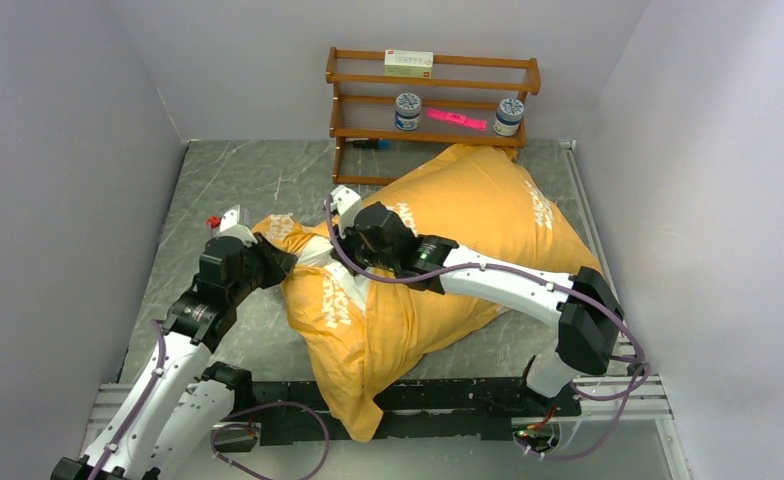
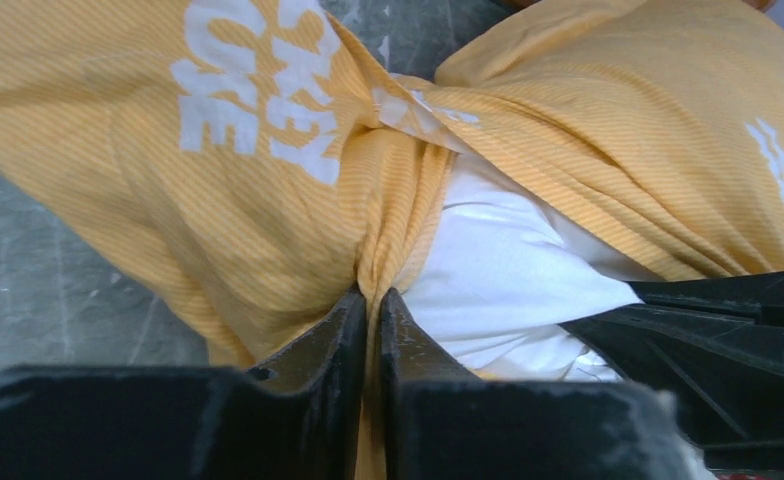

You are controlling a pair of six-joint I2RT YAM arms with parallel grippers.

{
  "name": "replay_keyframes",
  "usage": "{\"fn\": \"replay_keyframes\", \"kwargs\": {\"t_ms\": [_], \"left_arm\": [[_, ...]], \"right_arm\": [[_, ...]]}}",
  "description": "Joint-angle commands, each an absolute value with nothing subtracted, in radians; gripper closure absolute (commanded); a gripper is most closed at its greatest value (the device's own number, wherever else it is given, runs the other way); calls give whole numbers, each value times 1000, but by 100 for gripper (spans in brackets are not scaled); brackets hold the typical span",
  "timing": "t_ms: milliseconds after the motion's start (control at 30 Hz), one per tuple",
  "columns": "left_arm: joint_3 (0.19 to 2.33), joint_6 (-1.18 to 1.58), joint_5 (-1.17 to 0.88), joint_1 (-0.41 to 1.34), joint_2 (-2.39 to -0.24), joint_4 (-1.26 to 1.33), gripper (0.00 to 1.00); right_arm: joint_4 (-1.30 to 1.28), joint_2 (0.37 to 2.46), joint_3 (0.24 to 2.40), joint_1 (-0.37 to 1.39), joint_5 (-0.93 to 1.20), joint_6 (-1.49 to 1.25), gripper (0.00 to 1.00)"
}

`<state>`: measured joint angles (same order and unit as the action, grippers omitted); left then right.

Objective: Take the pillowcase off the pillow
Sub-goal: Remove the pillow from the pillowcase.

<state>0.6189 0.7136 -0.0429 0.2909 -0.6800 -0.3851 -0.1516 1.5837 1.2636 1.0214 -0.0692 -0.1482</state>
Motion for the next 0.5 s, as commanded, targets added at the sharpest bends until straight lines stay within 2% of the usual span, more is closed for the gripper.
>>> {"fn": "replay_keyframes", "kwargs": {"t_ms": [0, 300, 400, 467], "left_arm": [[657, 575, 134, 259, -695, -568, 82], [727, 521, 37, 259, -794, -563, 43], [761, 502, -5, 259, -820, -558, 35], [780, 492, -26, 259, -841, -561, 33]], "right_arm": [[-188, 1507, 1256, 923, -203, -58, 100], [-183, 1518, 1264, 941, -140, -42, 100], [-191, 1527, 1274, 949, -141, -38, 100], [-189, 1531, 1277, 956, -140, -37, 100]]}}
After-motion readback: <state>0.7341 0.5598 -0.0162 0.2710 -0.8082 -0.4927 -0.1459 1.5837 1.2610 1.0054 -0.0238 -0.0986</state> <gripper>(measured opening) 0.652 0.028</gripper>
